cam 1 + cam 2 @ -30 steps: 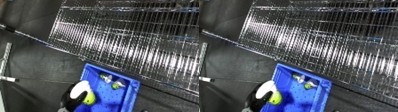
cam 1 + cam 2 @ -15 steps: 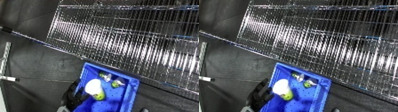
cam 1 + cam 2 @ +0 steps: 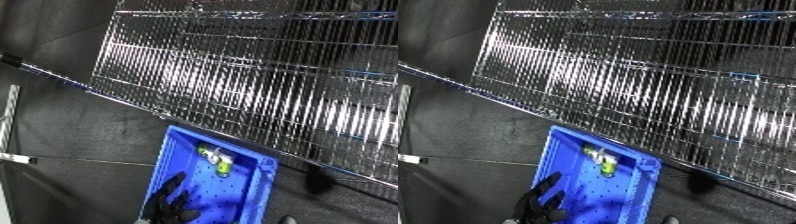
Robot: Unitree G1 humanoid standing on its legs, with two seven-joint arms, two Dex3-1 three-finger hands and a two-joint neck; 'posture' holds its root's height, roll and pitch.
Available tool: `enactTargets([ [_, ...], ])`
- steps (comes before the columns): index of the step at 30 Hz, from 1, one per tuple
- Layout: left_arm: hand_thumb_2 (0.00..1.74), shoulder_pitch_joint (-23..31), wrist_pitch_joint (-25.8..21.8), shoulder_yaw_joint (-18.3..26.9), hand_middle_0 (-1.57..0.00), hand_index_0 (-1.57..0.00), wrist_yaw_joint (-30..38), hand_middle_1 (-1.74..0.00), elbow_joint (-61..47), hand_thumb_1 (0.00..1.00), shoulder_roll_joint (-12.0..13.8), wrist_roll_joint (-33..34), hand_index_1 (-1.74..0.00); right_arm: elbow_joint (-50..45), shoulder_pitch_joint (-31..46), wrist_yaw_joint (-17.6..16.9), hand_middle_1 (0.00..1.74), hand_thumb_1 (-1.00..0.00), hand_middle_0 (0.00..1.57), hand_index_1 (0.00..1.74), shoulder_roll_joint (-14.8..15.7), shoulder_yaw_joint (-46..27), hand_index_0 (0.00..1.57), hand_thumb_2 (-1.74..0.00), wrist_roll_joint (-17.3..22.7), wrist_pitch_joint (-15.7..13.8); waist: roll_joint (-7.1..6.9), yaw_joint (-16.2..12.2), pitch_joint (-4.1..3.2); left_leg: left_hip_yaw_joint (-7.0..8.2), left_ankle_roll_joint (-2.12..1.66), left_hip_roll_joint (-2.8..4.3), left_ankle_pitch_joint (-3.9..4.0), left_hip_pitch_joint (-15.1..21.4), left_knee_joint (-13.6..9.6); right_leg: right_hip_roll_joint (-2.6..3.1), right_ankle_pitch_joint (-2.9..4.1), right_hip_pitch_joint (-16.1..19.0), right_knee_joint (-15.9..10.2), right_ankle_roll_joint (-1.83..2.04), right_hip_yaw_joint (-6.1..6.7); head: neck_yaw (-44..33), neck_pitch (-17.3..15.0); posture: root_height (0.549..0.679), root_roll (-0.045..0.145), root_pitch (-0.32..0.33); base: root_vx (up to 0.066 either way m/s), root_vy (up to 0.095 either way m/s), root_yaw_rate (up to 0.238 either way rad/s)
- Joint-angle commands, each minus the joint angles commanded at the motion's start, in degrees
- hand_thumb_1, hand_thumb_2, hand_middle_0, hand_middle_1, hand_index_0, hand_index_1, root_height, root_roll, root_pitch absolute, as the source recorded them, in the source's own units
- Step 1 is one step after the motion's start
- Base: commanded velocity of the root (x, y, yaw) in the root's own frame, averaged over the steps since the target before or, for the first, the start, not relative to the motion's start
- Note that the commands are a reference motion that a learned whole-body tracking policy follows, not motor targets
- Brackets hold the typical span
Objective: Pick up the object and place it into the box
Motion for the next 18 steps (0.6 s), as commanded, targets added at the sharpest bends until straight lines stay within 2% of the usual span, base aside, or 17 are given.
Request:
enactTargets([
  [6, 0.00, -0.4, -1.1, -2.6, 0.00, 0.00, 1.0, 0.00, -1.2, 0.00, -0.2, 3.6, 0.00, -0.3, -1.1, -0.9, 0.00, 0.00, 0.00, 0.00, -0.2, 0.0, 0.00, 0.00, -0.2, -0.4, 0.83, -0.8, 0.00, 0.55, -0.16, 0.25, -0.06, 0.4, 0.2, 0.05, 0.62, -0.1, -0.4, 0.35, 0.50, 7.5, -3.3, 0.655, 0.028, 0.080, -0.031, -0.002, -0.124],
  [11, 0.00, -1.1, -2.8, -4.5, 0.00, 0.00, 3.0, 0.00, -2.4, 0.00, -0.8, 5.1, 0.00, -0.2, -3.1, -2.4, 0.00, 0.00, 0.00, 0.00, -0.3, 0.2, 0.00, 0.00, -0.2, -0.2, 1.69, -1.4, 0.00, 1.15, -0.29, 0.41, -0.23, 0.2, 1.0, 0.21, 1.12, -0.4, -0.4, 0.40, 1.06, 15.3, -5.6, 0.655, 0.030, 0.077, -0.031, 0.012, -0.131],
  [13, 0.00, -1.4, -3.0, -5.0, 0.00, 0.00, 3.7, 0.00, -2.8, 0.00, -1.1, 5.5, 0.00, -0.2, -3.7, -2.9, 0.00, 0.00, 0.00, 0.00, -0.4, 0.3, 0.00, 0.00, -0.3, -0.1, 1.99, -1.6, 0.00, 1.37, -0.30, 0.41, -0.32, 0.2, 1.3, 0.32, 1.29, -0.6, -0.3, 0.38, 1.31, 16.6, -5.8, 0.655, 0.030, 0.075, -0.015, 0.010, -0.083],
  [18, 0.00, -1.9, -4.3, -7.5, 0.00, 0.00, 6.1, 0.00, -3.7, 0.00, -1.7, 11.7, 0.00, -0.1, -4.8, -3.7, 0.00, 0.00, 0.00, 0.00, -0.8, -0.1, 0.00, 0.00, -0.5, 0.2, 2.61, -2.3, 0.00, 1.83, -0.25, 0.57, -0.52, 0.0, 2.2, 0.57, 1.98, -1.1, -0.1, 0.45, 1.87, 28.6, -6.2, 0.654, 0.030, 0.071, -0.008, -0.002, -0.085],
])
